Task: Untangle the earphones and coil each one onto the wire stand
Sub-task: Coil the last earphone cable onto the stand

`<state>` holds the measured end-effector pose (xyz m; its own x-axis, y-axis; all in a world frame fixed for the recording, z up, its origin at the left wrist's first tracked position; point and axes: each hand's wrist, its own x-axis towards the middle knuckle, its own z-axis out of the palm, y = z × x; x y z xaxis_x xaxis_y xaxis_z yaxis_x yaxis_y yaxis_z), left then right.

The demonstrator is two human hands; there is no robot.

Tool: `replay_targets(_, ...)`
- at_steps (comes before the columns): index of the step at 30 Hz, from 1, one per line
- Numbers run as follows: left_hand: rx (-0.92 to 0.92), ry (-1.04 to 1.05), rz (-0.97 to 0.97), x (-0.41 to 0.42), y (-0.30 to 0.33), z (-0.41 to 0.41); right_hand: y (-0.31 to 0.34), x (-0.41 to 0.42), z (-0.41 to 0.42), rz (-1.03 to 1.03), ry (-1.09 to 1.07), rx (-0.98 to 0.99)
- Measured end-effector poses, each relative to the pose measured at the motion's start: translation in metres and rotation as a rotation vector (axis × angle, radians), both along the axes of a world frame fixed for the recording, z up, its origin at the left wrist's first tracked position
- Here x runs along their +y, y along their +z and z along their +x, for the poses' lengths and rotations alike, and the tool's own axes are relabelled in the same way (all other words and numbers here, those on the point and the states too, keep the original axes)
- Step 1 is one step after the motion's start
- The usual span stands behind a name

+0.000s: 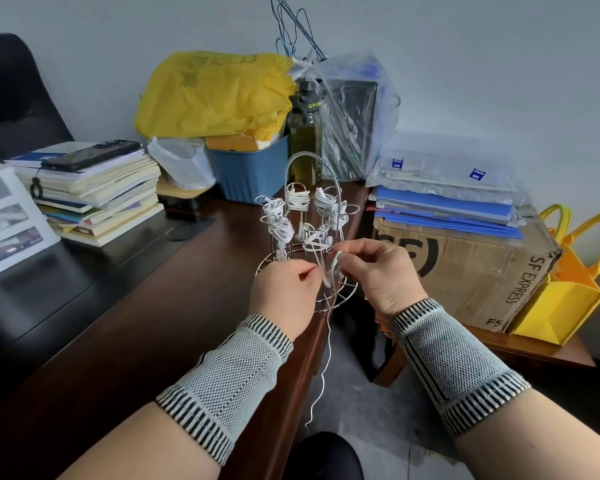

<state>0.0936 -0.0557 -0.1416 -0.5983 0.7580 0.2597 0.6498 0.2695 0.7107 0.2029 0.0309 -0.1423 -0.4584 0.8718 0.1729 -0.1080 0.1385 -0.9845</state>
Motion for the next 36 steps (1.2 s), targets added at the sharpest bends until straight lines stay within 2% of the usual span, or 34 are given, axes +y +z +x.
replay_targets(3, 0.103, 0.029, -0.034, -0.004, 0.003, 0.002, 0.001, 0.000, 0.000, 0.027, -0.001, -0.026)
replay_targets(6, 0.128, 0.020, 0.013, -0.003, 0.002, 0.010, -0.001, 0.000, -0.001, 0.034, -0.007, -0.030)
replay_targets(10, 0.142, -0.002, -0.036, 0.001, -0.002, 0.014, -0.002, -0.001, -0.002, 0.032, -0.007, -0.031)
replay_targets(17, 0.005, 0.075, 0.101, 0.004, -0.003, 0.011, -0.001, -0.001, -0.001, 0.008, 0.007, -0.009)
replay_targets(21, 0.050, 0.048, 0.105, 0.005, 0.000, 0.015, -0.002, -0.001, 0.001, 0.009, 0.016, -0.003)
replay_targets(26, -0.022, 0.046, 0.101, 0.002, 0.005, 0.015, -0.002, 0.000, 0.003, 0.035, 0.020, -0.015)
replay_targets(30, -0.126, -0.053, -0.006, -0.012, 0.018, 0.004, -0.002, 0.003, 0.003, 0.062, 0.001, -0.038)
replay_targets(33, -0.237, -0.184, 0.017, -0.021, 0.037, -0.008, -0.002, 0.003, 0.002, 0.097, 0.003, -0.069)
replay_targets(36, -0.150, -0.175, 0.127, -0.014, 0.051, -0.015, 0.000, 0.001, 0.000, 0.097, -0.010, -0.079)
